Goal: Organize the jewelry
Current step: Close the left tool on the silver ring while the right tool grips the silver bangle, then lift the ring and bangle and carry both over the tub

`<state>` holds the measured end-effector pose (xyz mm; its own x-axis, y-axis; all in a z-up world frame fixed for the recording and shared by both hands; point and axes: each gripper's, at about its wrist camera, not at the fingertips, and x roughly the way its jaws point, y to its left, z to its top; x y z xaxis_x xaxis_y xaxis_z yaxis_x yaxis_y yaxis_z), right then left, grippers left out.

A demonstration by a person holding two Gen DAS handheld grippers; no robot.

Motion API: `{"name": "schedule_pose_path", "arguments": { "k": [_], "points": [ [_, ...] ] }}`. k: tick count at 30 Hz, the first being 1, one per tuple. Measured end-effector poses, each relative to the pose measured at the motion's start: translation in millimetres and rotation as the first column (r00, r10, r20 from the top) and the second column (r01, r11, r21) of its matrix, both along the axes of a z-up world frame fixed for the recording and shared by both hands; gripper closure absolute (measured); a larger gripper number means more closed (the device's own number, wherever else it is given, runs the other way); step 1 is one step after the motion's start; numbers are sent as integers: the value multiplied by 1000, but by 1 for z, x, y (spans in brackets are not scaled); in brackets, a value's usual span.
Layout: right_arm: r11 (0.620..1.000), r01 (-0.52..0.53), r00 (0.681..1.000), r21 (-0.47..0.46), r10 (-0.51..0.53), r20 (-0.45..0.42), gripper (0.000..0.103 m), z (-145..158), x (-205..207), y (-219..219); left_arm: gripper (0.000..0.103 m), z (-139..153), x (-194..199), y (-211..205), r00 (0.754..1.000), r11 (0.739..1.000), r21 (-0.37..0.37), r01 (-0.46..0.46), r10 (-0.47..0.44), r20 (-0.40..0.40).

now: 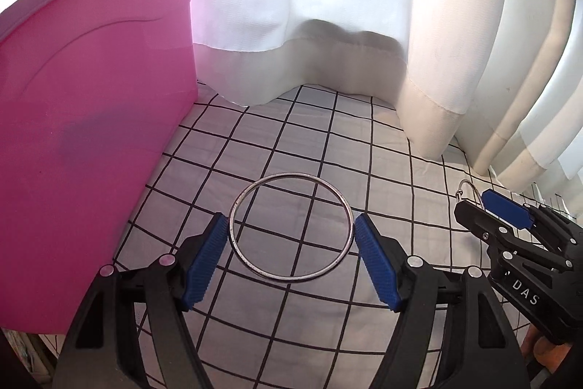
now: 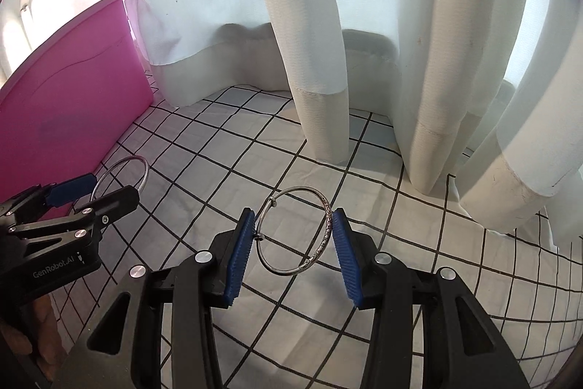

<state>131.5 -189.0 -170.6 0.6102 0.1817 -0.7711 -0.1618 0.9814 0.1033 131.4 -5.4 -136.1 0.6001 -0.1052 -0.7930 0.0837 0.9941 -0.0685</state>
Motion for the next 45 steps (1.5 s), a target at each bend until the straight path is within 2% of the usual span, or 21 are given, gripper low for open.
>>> {"name": "schedule_pose_path", "arguments": {
  "k": [12, 17, 24, 31, 34, 39, 45],
  "points": [
    [998, -60, 994, 18, 58, 89, 60, 67, -51, -21, 34, 66, -56, -14, 999, 999, -36, -7, 9, 51],
    [994, -97, 985, 39, 90, 146, 60, 99, -71, -25, 34, 100, -83, -15, 994, 999, -43, -30, 34, 107],
    [985, -160, 969, 63, 145, 199, 60, 132, -74, -9, 34, 146, -98, 2, 978, 996, -61, -71, 82, 192],
    [966, -252, 936, 62, 226, 270, 60, 169, -60, 40, 34, 180, -94, 50, 953, 987, -75, -143, 158, 260],
    [954, -285, 926, 91, 249, 283, 60, 183, -48, 66, 34, 191, -89, 78, 944, 983, -70, -171, 184, 275],
    [929, -342, 914, 140, 294, 279, 60, 201, -23, 116, 34, 200, -80, 134, 931, 970, -60, -234, 242, 273],
    [914, -381, 905, 139, 338, 257, 60, 205, 3, 172, 34, 201, -61, 191, 921, 954, -52, -296, 299, 249]
  ]
}}
